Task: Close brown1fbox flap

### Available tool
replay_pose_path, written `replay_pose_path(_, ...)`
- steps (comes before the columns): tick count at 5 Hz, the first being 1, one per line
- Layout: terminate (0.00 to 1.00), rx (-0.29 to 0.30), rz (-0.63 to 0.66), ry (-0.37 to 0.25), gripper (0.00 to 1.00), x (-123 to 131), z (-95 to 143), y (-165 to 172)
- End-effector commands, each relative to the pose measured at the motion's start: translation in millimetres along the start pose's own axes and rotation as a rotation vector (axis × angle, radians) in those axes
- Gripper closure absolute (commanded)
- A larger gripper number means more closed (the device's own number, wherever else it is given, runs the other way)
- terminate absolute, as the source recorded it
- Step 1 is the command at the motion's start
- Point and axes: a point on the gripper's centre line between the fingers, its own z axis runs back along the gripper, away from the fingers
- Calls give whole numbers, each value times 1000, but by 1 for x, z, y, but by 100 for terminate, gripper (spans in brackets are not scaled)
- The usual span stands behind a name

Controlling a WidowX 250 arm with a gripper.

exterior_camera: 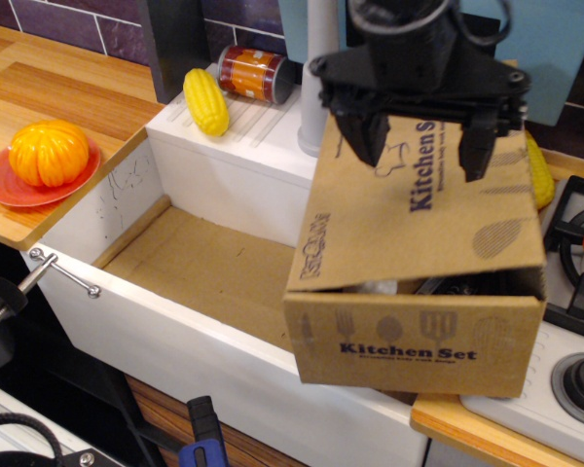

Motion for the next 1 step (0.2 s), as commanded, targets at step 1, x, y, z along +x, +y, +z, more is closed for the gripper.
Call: replay_pose_path(1,100,-116,105,-34,0,8,-18,-15)
